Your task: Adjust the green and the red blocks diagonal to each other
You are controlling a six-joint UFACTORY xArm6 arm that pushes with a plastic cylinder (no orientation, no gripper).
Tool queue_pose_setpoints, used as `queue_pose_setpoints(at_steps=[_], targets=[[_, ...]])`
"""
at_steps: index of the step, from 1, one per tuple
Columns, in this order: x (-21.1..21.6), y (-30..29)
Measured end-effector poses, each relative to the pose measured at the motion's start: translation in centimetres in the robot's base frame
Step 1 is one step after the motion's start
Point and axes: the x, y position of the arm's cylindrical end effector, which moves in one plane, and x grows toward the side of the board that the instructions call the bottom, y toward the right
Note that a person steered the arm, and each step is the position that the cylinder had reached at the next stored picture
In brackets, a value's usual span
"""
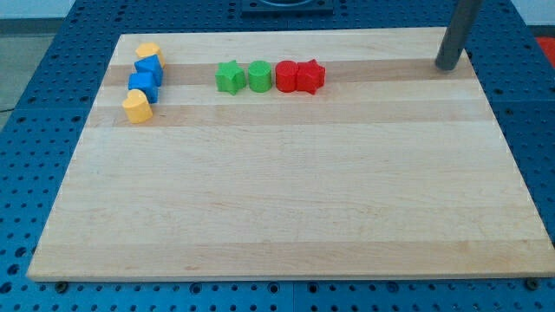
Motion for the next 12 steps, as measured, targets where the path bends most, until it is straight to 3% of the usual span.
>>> queue_pose_setpoints(at_steps=[2, 3, 4, 5, 7, 8, 10, 12], targets=[[11.1, -4.4], [14.3, -8.6], [14.5, -15.5], [13.6, -20.7], [6.5, -23.9], [9.7, -28.3], [4.0, -26.4], [2.5, -25.2]])
